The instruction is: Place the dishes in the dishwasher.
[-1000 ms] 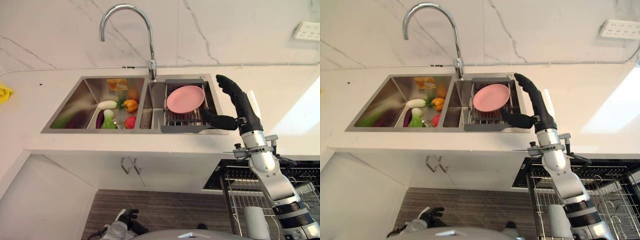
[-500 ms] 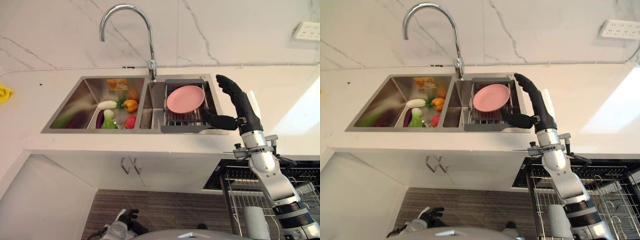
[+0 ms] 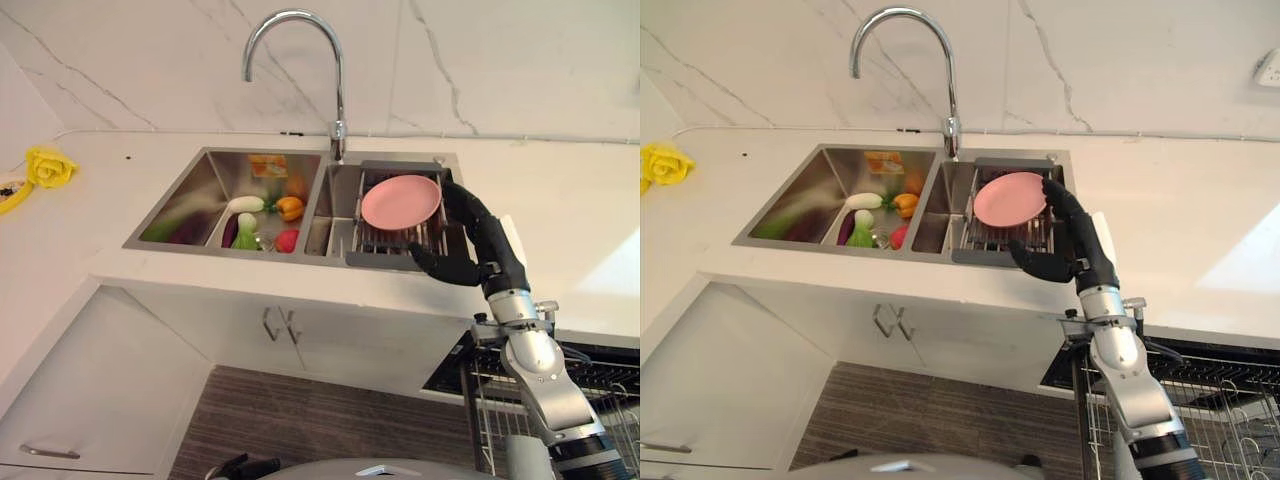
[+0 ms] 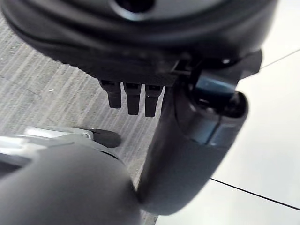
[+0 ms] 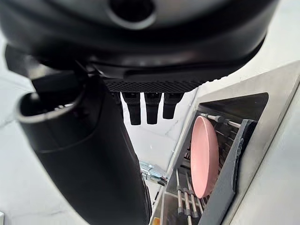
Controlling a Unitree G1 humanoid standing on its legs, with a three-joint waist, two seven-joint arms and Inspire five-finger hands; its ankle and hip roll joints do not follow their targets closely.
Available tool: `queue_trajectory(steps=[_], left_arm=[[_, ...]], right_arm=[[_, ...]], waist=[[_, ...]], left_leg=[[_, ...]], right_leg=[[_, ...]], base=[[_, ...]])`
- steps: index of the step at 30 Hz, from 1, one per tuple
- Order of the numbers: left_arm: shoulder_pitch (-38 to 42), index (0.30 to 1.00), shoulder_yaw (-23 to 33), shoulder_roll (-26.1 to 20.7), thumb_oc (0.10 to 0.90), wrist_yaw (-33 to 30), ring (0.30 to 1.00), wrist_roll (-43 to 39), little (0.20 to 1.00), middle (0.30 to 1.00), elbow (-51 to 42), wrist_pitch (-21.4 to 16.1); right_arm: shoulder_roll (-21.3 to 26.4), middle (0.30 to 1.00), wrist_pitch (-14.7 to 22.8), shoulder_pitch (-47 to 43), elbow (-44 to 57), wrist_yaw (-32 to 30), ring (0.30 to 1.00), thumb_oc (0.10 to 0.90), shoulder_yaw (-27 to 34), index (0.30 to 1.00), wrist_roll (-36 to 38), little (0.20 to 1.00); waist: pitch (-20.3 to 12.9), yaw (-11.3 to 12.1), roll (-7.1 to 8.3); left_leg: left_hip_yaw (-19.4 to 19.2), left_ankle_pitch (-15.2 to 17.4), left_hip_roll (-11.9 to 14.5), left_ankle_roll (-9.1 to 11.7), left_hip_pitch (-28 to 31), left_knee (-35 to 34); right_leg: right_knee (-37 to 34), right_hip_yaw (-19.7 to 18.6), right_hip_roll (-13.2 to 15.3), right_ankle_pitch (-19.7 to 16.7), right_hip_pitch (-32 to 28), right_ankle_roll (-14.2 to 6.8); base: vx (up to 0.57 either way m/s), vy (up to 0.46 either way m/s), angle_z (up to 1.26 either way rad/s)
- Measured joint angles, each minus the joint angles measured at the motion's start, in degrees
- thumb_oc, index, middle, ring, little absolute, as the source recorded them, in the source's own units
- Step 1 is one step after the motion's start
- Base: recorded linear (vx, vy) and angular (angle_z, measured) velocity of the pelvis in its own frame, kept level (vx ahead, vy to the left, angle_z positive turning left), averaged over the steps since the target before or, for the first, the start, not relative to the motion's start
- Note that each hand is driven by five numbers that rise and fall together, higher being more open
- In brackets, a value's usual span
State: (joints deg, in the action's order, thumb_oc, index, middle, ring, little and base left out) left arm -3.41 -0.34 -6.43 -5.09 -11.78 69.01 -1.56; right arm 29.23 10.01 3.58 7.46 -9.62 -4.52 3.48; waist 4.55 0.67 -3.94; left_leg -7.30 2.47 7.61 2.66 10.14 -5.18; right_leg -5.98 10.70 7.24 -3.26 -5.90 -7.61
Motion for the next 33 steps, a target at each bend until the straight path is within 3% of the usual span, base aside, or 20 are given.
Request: queue_trajectory(steps=[3, 8, 14, 19, 24, 33], left_arm=[[-0.57, 0.900, -9.11, -2.19, 0.800, 0.48, 0.900, -0.18, 0.900, 0.900, -11.24, -1.34], [3.00, 0.900, -12.95, 0.94, 0.800, 2.83, 0.900, -0.40, 0.900, 0.900, -10.72, -3.01], [4.52, 0.900, -7.93, 1.51, 0.800, 1.98, 0.900, 4.79, 0.900, 0.900, -1.19, -2.74], [4.16, 0.900, -5.00, -0.37, 0.800, 1.62, 0.900, 7.65, 0.900, 0.900, 0.58, -2.82], [4.19, 0.900, -5.35, -0.71, 0.800, 2.15, 0.900, 7.90, 0.900, 0.900, 0.07, -2.90], [4.76, 0.900, -6.00, -1.50, 0.800, 3.91, 0.900, 7.79, 0.900, 0.900, -0.33, -3.50]], right_arm=[[0.17, 0.900, -0.18, -0.19, 0.16, -0.75, 0.900, 0.800, 0.00, 0.900, -5.88, 0.900], [0.56, 0.900, -1.33, -1.28, 0.29, -1.26, 0.900, 0.800, -0.03, 0.900, -12.68, 0.900], [4.13, 0.900, -1.29, -2.75, 2.01, -2.36, 0.900, 0.800, 0.09, 0.900, -17.41, 0.900], [12.79, 0.900, -0.96, -6.10, 1.51, -2.17, 0.900, 0.800, 0.04, 0.900, -19.28, 0.900], [13.34, 0.900, 0.10, -11.85, -1.05, -1.99, 0.900, 0.800, -0.22, 0.900, -19.13, 0.900], [17.77, 0.900, -0.20, -16.59, -14.06, -0.81, 0.900, 0.800, -4.67, 0.900, -19.82, 0.900]], waist=[[0.64, 0.00, 0.86], [1.44, -1.03, 2.55], [1.35, -1.24, 2.25], [1.27, -1.04, 2.02], [1.27, -0.21, 2.04], [1.13, 2.61, 3.20]], left_leg=[[-0.05, 0.00, -0.35, 0.03, -0.28, 0.01], [-0.56, 0.13, -1.52, -0.23, -0.23, 0.01], [-0.27, 0.13, -1.14, -0.25, 1.32, 0.02], [-0.37, 0.16, -1.35, -0.26, 1.44, 0.02], [-0.51, 1.04, -1.05, -1.51, 1.05, 0.02], [0.31, 0.98, -1.65, -1.56, 0.46, 0.03]], right_leg=[[0.17, -0.23, 0.40, -0.24, 0.20, -0.28], [0.10, -1.72, 1.12, -0.69, 1.08, -0.34], [0.18, -3.78, 0.97, -0.65, 0.88, -0.41], [0.20, -4.72, 0.88, -0.86, 1.13, -0.46], [0.17, -4.87, 0.64, -1.39, 1.60, -0.67], [0.18, -4.08, 1.48, -1.80, 1.79, -0.87]], base=[[0.02, 0.082, -0.06], [0.03, 0.088, -0.14], [0.02, 0.054, -0.21], [0.02, 0.061, -0.07], [0.02, 0.041, -0.01], [0.00, 0.022, 0.05]])
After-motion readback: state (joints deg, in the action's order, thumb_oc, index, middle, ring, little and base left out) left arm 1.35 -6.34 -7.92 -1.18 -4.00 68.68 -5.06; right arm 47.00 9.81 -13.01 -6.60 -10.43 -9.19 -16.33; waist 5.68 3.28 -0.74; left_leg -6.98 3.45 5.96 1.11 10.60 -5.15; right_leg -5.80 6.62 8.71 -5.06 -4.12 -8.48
